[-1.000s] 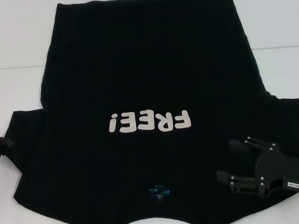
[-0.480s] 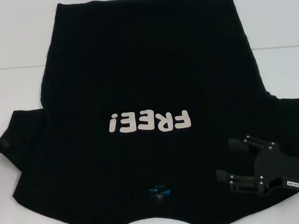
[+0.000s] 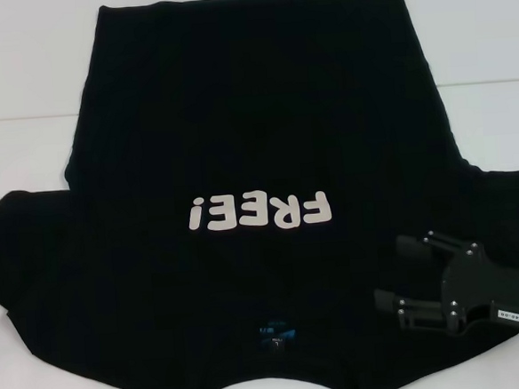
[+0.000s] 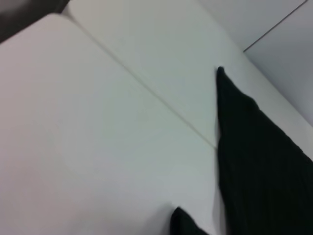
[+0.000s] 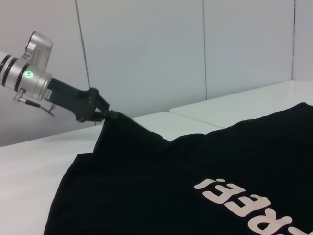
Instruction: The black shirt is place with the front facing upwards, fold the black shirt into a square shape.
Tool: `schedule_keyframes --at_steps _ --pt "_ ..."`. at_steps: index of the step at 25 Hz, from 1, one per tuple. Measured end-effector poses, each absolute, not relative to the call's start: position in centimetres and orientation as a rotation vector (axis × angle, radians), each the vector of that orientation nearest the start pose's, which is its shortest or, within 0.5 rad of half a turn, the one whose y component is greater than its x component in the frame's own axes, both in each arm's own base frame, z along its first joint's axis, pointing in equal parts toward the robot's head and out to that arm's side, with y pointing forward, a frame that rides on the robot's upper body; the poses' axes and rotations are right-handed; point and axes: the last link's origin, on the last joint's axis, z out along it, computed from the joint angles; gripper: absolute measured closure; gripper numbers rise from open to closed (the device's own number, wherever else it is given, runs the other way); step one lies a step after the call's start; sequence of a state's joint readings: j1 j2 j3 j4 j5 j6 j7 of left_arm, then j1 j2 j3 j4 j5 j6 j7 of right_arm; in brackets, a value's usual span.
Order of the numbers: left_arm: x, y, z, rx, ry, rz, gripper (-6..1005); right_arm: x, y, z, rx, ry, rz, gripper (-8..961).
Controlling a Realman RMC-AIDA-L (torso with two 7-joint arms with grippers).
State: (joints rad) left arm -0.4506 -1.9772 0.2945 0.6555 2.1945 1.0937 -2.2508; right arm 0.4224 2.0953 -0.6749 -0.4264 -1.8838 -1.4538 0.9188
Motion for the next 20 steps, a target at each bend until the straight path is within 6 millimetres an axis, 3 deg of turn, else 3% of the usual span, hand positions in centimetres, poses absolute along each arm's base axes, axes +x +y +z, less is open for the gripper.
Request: schedule_keyframes --at_steps 11,20 --pt "-38.6 34.9 10.3 -1.550 -1.731 -0.744 971 30.1 29.1 -3.7 -2.584 0.436 0.724 43" --pt "-35.7 35.4 10.4 -1.627 -1.779 -0.926 970 29.8 29.3 -3.8 -2.589 0.432 0.731 43"
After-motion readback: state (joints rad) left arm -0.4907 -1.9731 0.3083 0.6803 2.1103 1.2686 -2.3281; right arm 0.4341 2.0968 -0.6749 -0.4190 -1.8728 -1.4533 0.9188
